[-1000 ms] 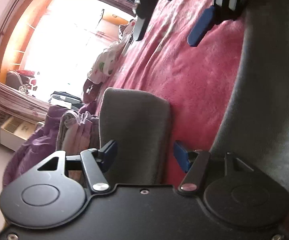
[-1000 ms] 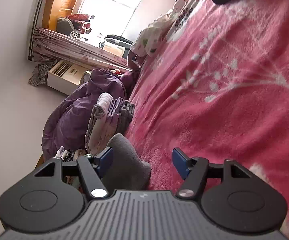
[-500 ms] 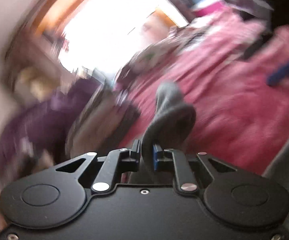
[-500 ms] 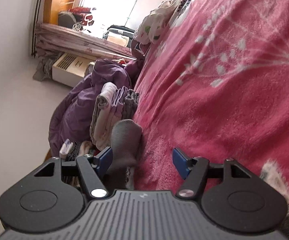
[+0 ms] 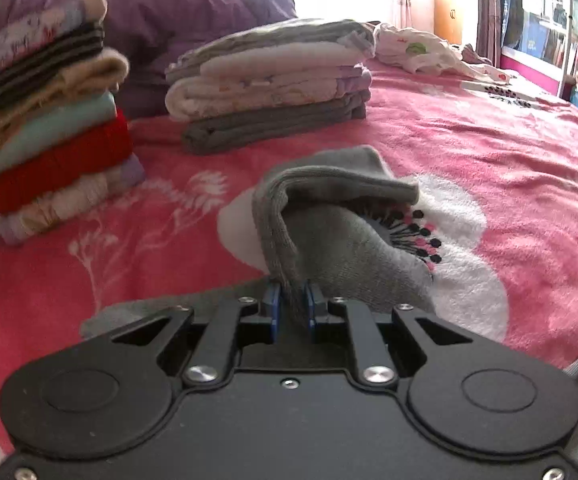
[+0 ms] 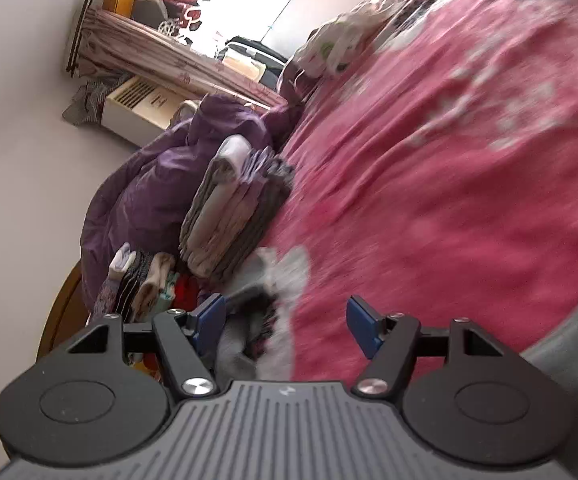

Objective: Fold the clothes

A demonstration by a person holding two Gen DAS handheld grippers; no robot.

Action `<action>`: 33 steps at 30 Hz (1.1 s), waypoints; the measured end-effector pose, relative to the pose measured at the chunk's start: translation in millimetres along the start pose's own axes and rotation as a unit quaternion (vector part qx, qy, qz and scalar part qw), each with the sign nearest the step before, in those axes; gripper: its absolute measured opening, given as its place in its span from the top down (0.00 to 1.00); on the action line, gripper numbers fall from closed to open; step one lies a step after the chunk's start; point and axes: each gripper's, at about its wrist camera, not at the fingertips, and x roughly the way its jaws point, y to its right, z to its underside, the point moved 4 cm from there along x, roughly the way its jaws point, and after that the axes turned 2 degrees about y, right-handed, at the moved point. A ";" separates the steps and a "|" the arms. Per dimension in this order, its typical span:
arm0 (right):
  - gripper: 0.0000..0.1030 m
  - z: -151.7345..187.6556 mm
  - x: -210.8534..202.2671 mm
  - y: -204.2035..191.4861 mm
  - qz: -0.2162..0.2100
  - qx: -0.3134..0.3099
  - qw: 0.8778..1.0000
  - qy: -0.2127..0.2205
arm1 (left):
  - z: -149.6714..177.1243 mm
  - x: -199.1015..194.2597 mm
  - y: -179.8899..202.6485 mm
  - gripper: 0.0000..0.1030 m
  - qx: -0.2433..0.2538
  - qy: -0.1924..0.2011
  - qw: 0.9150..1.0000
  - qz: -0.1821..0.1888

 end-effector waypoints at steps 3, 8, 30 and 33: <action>0.34 8.6 34.1 -7.5 0.000 0.054 0.999 -0.003 | 1.2 -0.3 -0.7 0.88 -0.004 0.000 1.000 0.010; 0.33 21.7 106.4 -20.0 0.025 0.094 0.995 -0.033 | -0.1 2.3 -6.4 0.88 -0.009 -0.006 1.000 0.025; 0.90 -27.9 91.8 -13.7 0.046 0.157 0.984 0.074 | -9.8 -20.1 22.1 0.46 0.039 0.047 0.992 0.114; 0.90 -51.5 41.1 -4.6 0.045 0.142 0.982 0.114 | -9.6 -32.0 39.8 0.38 0.055 0.060 0.981 0.178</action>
